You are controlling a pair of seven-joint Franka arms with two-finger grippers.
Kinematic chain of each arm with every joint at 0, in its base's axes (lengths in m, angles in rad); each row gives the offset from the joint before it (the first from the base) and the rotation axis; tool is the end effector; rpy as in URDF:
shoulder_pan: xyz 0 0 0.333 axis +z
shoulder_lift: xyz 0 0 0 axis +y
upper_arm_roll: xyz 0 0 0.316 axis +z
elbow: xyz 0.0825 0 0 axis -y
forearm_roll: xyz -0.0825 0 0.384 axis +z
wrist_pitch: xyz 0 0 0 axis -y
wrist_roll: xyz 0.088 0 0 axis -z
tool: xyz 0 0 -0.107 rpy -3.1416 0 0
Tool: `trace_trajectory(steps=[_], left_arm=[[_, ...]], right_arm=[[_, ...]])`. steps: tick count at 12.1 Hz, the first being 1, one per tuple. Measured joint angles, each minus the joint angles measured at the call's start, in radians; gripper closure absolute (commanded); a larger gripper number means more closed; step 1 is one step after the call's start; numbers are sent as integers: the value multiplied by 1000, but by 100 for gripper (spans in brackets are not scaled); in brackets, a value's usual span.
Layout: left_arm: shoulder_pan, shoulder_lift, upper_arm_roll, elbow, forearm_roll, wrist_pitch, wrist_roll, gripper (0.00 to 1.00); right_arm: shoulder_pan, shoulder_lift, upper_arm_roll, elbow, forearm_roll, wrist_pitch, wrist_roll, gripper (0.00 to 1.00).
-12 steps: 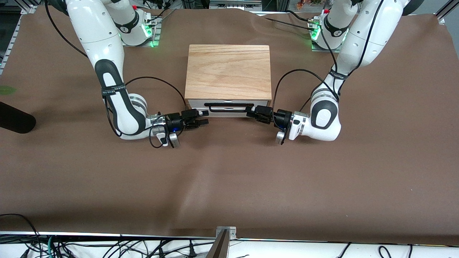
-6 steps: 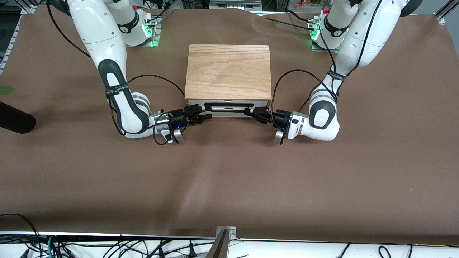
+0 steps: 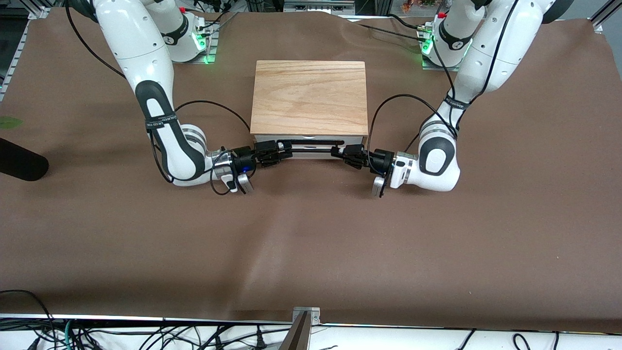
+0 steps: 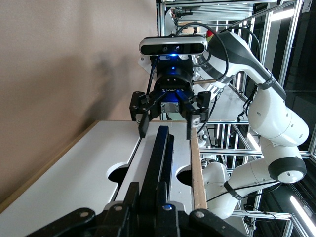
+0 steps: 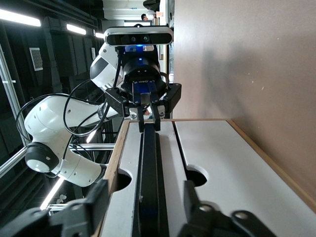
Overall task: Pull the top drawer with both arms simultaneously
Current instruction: 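Close the left gripper and the right gripper on the black handle, then pull the handle outward with both grippers to slide the drawer open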
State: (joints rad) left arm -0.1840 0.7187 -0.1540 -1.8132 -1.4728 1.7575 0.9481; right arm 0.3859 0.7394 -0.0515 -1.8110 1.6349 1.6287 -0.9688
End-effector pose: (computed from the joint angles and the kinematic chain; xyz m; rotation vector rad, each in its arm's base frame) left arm 0.5539 -0.2818 0.1702 1.6665 -0.2294 -0.2028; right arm 0.5450 0.2993 0.1606 -1.6087 -0.2052 0.2089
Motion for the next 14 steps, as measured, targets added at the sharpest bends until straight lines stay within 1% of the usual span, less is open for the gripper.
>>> trace_trajectory(steps=[3, 6, 7, 11, 14], left_arm=[[0, 0, 0, 0, 0, 0, 1, 100], [0, 0, 0, 1, 0, -1, 2, 100], [0, 0, 0, 1, 0, -1, 2, 100], [0, 1, 0, 5, 0, 1, 2, 100], [-2, 10, 0, 25, 6, 3, -8, 100]], right_arm=[[0, 0, 0, -2, 2, 0, -6, 72], [-1, 1, -1, -7, 4, -3, -9, 96], [-2, 1, -1, -8, 6, -5, -16, 99], [-4, 3, -1, -10, 12, -8, -36, 99], [-6, 3, -1, -8, 17, -4, -39, 99]])
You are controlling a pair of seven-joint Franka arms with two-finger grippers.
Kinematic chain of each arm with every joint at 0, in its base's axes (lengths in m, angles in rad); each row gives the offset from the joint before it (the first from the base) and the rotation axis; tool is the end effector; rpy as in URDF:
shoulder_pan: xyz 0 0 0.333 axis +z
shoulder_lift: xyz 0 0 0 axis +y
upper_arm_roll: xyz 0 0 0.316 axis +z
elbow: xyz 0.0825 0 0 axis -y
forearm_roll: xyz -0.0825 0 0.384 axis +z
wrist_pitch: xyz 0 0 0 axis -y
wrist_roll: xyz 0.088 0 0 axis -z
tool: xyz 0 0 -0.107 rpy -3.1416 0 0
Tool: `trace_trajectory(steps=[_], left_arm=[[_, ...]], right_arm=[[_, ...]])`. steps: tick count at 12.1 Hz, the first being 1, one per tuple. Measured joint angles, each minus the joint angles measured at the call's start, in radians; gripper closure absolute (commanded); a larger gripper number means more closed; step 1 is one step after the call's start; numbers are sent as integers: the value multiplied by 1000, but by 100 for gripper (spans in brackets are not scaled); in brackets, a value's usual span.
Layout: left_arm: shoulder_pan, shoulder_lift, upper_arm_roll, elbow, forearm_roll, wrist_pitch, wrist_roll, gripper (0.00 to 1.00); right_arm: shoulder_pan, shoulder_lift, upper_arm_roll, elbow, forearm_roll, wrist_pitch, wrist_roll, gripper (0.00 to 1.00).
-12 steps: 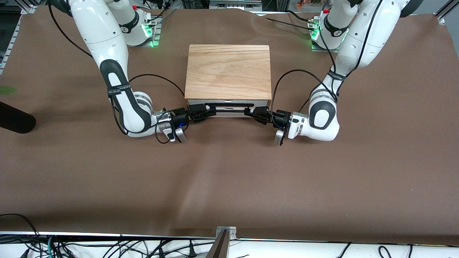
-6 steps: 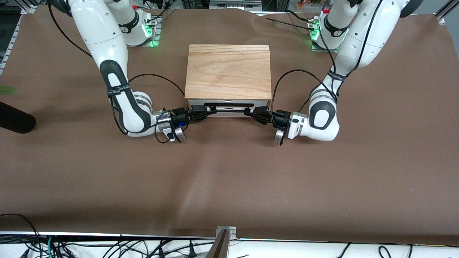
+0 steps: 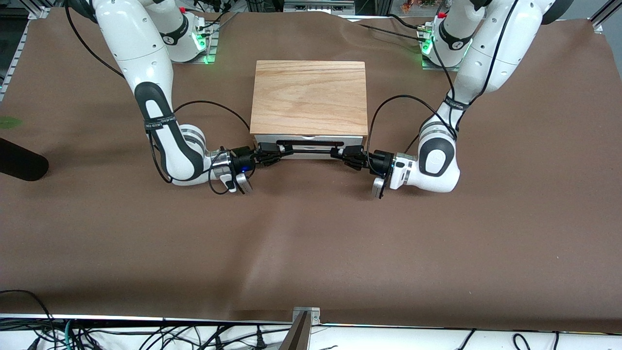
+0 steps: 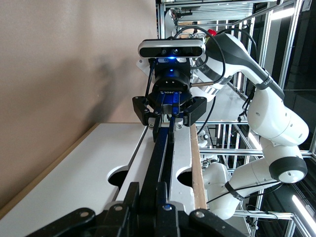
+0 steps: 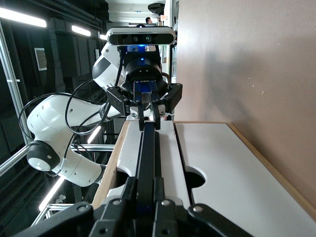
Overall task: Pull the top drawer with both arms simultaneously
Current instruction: 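Pull the handle outward with both grippers to slide the drawer open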
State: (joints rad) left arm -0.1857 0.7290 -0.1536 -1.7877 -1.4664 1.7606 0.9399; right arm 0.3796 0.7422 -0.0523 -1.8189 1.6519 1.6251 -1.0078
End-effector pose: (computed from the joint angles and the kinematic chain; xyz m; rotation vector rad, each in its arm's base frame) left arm 0.5606 -0.2837 0.1722 1.6702 -0.2369 -0.1968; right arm 0.5451 0.2949 0.1574 -1.5958 -0.2110 0.1735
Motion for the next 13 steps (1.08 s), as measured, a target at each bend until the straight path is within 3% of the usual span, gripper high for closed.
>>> trace_trajectory(steps=[5, 13], left_arm=[[-3, 63, 6, 123, 26, -9, -78, 100], [-5, 156, 31, 307, 28, -3, -178, 100]], right_arm=[[-15, 24, -3, 46, 32, 13, -1, 99], [-31, 129, -10, 226, 87, 34, 56, 100]])
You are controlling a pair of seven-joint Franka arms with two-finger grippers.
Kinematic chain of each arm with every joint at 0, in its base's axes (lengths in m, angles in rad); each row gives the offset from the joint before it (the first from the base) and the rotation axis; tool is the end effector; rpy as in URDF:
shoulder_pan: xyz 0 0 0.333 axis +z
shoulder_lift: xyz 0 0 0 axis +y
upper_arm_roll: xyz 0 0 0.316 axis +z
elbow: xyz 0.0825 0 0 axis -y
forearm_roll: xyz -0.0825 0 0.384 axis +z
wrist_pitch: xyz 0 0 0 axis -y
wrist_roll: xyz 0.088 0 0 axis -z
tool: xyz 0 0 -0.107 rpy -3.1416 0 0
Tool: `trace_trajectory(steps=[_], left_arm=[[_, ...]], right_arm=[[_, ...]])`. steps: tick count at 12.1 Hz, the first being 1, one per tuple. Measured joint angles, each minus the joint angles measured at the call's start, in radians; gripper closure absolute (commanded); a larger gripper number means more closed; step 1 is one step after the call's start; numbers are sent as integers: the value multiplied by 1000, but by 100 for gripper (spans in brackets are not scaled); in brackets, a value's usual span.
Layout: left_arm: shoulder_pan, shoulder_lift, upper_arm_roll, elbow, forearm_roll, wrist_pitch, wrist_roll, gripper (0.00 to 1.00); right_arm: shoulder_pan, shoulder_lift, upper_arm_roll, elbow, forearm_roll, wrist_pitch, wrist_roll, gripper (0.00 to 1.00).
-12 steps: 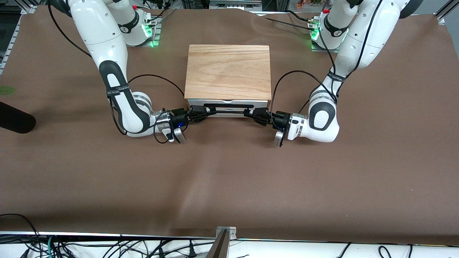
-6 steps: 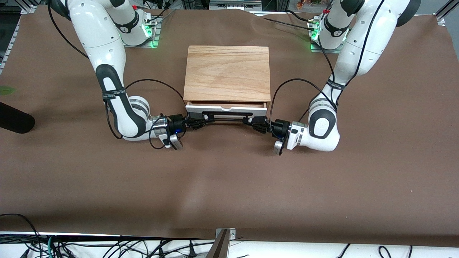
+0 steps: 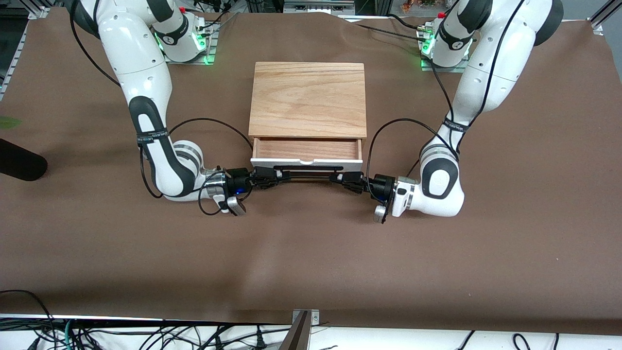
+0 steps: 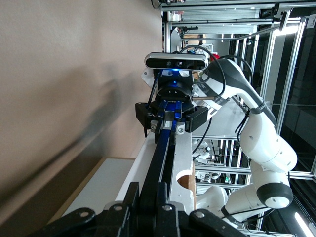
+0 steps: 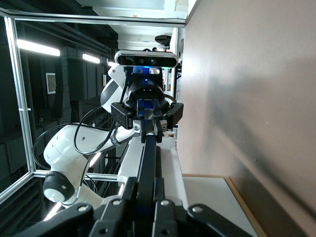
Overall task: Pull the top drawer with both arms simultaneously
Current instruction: 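Pull the handle outward with both grippers to slide the drawer open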
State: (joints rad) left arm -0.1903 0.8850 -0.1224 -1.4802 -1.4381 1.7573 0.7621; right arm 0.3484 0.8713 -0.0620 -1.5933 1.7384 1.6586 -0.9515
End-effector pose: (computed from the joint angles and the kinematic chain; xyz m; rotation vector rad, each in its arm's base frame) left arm 0.6395 -0.2824 0.1806 1.6950 -0.1822 -0.1829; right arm 0.6147 0.2895 0.1566 -1.5753 -0.1419 0.0519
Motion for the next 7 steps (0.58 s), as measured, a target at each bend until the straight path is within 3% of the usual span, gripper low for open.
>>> trace_trajectory(steps=[7], left_arm=[[-6, 33, 14, 77, 0, 27, -43, 100]], right_arm=[[-17, 75, 7, 126, 2, 6, 47, 100]])
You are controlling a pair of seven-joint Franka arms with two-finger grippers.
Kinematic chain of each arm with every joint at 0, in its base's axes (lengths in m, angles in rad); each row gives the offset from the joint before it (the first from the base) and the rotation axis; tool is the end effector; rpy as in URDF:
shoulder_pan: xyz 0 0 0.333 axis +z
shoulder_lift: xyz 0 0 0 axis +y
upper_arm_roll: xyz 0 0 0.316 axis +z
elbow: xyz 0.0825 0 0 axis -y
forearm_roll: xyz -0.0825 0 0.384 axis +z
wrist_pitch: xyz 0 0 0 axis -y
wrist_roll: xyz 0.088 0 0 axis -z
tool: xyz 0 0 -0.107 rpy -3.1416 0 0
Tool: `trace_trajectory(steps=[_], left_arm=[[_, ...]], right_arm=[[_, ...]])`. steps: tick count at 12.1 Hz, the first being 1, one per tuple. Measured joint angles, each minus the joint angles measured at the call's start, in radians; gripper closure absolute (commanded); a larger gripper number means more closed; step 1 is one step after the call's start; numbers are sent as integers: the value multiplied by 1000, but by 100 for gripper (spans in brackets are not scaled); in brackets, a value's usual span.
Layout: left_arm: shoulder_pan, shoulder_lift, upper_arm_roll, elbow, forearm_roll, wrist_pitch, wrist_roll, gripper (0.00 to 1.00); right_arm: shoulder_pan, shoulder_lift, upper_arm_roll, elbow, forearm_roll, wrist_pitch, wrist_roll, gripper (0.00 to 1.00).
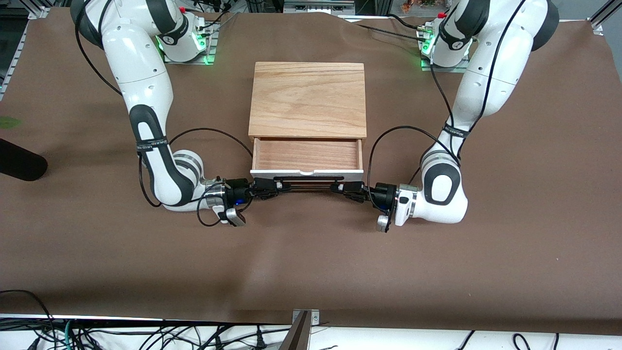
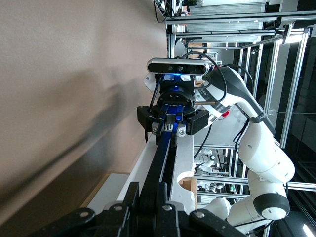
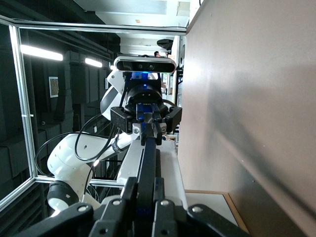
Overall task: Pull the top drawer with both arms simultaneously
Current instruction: 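Pull the handle outward with both grippers to slide the drawer open, then open both grippers and draw them back from the handle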
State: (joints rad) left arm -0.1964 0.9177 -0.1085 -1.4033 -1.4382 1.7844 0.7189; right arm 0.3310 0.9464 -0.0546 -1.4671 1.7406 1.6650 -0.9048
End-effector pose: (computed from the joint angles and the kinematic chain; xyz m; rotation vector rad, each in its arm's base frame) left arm 0.6607 -0.2792 0.1856 1.7213 -0.1572 -0.1519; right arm 0.6420 0.2910 0.1536 -1.5669 -0.1327 0.0398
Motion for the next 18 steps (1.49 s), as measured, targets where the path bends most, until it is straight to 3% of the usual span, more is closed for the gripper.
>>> trace_trajectory(steps=[2, 3, 4, 5, 6, 7, 9, 14, 18], left_arm=[[0, 4, 0, 12, -1, 15, -4, 97], [0, 9, 0, 21, -2, 20, -5, 73], [0, 13, 0, 28, -4, 25, -8, 64], [1, 14, 1, 33, -6, 26, -18, 35], [6, 14, 1, 39, -13, 22, -26, 0], [11, 12, 1, 47, -21, 1, -25, 0], [19, 7, 3, 52, -19, -22, -6, 0], [59, -8, 5, 55, 54, -36, 10, 0], [85, -72, 6, 77, 254, -38, -81, 0]], right_arm=[[-4, 14, 4, 26, 0, 11, 6, 100], [-6, 22, 4, 41, 0, 13, 8, 100], [-9, 32, 6, 56, 0, 13, 11, 100], [-16, 41, 5, 70, 0, 22, 15, 100], [-30, 48, 5, 79, -3, 31, 19, 100], [-32, 57, 8, 84, -4, 39, 26, 98], [-33, 61, 9, 88, -3, 39, 33, 1], [-79, 78, -7, 106, 0, 92, 18, 0], [-67, 76, -47, 158, -94, 144, 43, 0]])
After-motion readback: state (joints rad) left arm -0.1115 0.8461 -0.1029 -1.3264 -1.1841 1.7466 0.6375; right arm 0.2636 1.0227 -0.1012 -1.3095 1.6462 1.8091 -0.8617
